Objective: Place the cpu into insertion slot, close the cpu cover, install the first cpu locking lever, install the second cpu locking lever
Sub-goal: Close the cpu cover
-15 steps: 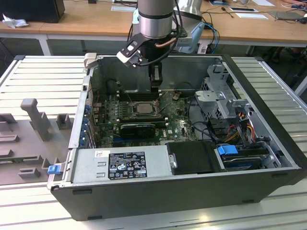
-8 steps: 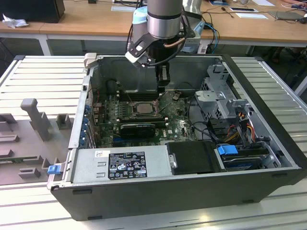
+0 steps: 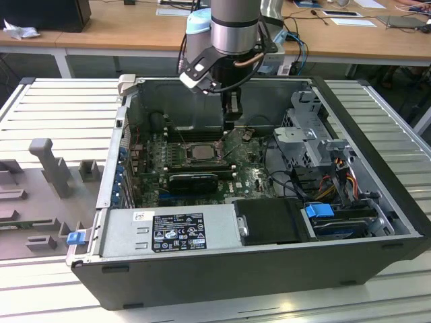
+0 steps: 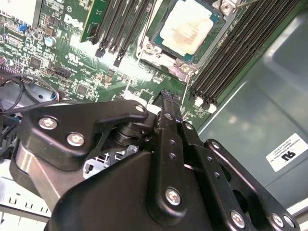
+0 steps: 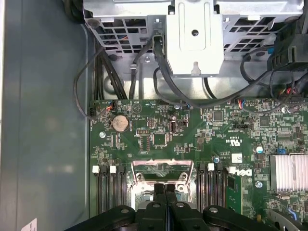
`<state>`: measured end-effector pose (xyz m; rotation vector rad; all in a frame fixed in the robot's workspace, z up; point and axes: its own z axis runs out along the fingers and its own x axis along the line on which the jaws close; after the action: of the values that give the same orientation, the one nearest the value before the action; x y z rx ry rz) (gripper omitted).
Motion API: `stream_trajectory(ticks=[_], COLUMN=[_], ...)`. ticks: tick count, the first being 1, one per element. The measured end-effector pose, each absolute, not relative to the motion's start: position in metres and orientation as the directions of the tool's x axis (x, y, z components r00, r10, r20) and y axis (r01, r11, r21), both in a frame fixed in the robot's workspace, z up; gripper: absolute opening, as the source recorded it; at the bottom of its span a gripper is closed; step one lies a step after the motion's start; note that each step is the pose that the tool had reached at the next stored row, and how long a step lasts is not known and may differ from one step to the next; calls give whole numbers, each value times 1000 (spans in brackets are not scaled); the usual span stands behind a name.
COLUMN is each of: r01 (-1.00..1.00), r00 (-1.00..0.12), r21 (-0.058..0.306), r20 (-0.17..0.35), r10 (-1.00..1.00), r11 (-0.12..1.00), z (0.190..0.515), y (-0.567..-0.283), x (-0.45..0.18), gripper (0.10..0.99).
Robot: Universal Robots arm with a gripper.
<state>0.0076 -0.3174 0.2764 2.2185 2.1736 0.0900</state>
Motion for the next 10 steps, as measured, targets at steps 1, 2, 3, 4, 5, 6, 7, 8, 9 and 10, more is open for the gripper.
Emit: stream_trajectory(ticks=[1,2,3,4,5,6,7,8,9,10], r01=[998,998,998,998,998,998,998,998,998,998], r00=[20,20,20,20,20,20,20,20,20,20], r21=[65,65,65,65,65,65,65,65,65,65], r20=[17,17,17,17,17,17,17,17,17,17], r10=[1000,1000,1000,1000,1000,1000,1000,1000,1000,1000], r11=[-21,-21,-21,-21,-21,-21,-21,-21,-21,-21], z=[276,276,276,276,276,276,276,276,276,276], y=[-317,-317,-317,-317,-317,-317,-317,-317,-317,-317], x=[8,9,9,10,11,12,13,14,16,17], gripper=[106,106,106,106,106,106,106,106,106,106])
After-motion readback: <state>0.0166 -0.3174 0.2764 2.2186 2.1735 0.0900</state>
